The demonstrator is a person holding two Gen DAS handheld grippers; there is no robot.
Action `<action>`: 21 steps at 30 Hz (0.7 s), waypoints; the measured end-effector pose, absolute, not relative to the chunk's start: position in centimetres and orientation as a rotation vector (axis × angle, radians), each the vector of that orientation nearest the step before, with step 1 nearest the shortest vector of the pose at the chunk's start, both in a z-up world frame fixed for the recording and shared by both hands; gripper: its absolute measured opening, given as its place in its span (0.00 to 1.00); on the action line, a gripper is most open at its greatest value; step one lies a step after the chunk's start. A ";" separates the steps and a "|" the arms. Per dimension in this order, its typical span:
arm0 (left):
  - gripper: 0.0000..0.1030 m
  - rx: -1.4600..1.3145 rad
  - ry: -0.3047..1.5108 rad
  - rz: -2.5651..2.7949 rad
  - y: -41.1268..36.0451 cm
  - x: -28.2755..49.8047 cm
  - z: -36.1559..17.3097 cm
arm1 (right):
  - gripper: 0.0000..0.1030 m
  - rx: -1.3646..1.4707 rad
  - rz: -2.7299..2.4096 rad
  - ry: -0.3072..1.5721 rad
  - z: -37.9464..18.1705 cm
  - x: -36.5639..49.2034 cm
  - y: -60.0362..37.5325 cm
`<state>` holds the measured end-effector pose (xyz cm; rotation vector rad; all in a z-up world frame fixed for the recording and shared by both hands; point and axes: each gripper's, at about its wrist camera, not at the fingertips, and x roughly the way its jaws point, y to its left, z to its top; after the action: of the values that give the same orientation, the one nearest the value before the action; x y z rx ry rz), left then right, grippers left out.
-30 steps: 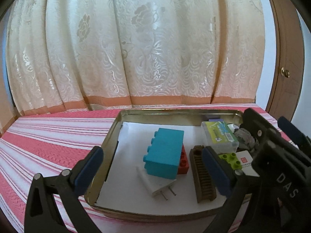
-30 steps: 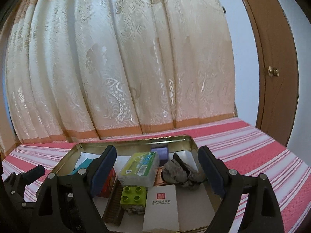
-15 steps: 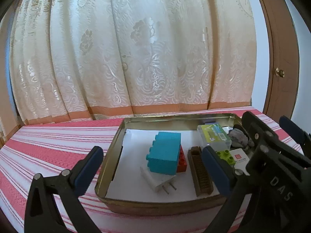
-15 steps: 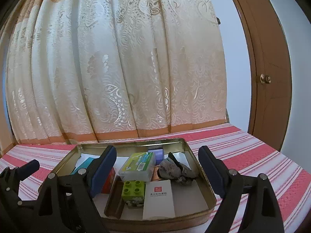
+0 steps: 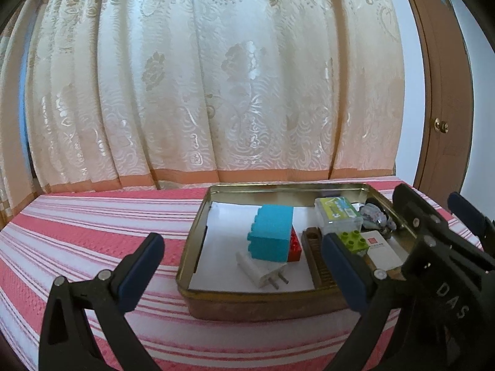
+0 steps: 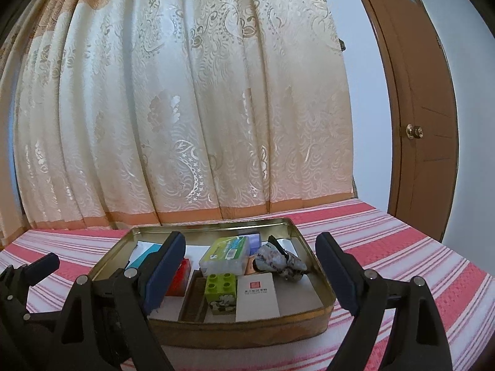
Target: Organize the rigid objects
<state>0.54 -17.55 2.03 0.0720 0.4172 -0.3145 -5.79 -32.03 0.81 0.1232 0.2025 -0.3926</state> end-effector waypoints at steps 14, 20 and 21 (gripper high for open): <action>1.00 0.072 0.329 -0.286 -16.3 -1.8 2.6 | 0.86 0.155 -0.457 0.110 1.4 -9.5 -31.3; 1.00 0.079 0.335 -0.277 -16.2 -1.9 2.6 | 0.92 0.146 -0.470 0.064 1.6 -10.4 -30.9; 1.00 0.082 0.336 -0.278 -16.2 -1.9 2.6 | 0.92 0.141 -0.468 0.060 1.6 -10.5 -30.8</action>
<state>-1.92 -16.23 2.59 0.0815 0.3364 -0.2783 -10.45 -30.84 1.63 0.1413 0.0601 -0.4680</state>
